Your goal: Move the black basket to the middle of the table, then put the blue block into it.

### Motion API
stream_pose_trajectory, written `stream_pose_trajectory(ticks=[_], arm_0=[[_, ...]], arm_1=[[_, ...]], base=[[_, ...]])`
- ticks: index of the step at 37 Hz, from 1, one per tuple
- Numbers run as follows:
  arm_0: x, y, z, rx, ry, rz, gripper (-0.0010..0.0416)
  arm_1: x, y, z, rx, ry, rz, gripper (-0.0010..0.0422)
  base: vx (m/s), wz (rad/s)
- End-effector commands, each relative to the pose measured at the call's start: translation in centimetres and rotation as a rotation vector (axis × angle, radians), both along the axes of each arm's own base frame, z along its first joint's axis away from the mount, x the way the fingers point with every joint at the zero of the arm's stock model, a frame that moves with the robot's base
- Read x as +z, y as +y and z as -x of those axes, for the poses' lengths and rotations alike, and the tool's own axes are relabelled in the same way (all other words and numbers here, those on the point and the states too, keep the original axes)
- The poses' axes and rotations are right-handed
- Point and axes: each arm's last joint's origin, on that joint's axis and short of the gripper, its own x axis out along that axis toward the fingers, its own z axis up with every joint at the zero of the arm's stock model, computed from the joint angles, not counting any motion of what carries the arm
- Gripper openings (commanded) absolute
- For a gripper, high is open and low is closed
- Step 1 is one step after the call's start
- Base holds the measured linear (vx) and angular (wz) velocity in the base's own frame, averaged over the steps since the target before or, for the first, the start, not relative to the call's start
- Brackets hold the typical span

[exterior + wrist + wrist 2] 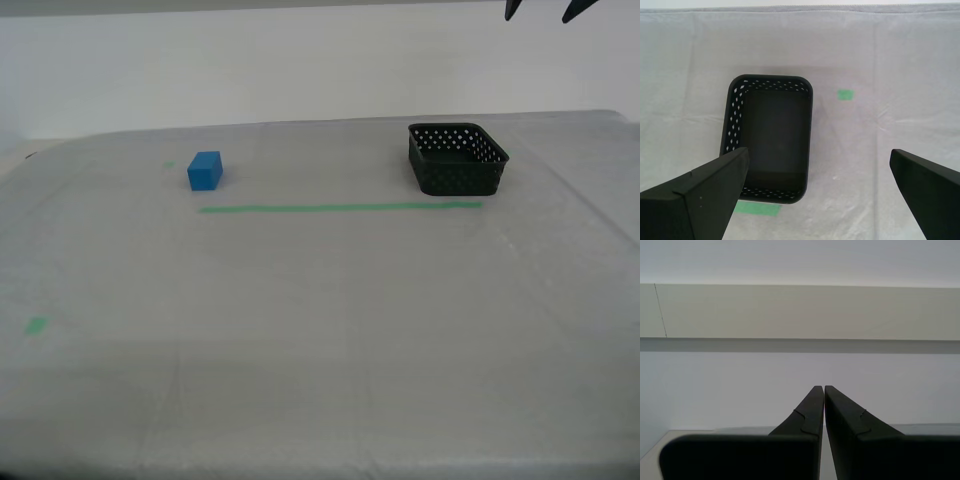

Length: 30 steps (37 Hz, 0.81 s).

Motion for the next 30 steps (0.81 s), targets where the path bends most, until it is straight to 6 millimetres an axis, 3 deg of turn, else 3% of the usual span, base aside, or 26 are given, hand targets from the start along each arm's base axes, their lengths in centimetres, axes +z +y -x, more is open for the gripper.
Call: stream_pose_trajectory(ticks=[1, 12, 30], arm_0=[[0.0, 0.0, 0.0, -0.003, -0.003, 0.002, 0.0397], [-0.3, 0.5, -0.3, -0.006, -0.007, -0.007, 0.0400], [-7.4, 1.6, -3.3, -0.016, 0.129, -0.017, 0.0400]], arm_1=[[0.1, 0.0, 0.0, 0.001, -0.005, -0.003, 0.0000], [0.1, 0.0, 0.0, 0.001, -0.005, -0.003, 0.0000], [0.1, 0.0, 0.0, 0.001, -0.005, -0.003, 0.0000]], base=[[0.000, 0.000], [0.000, 0.000], [0.000, 0.000]])
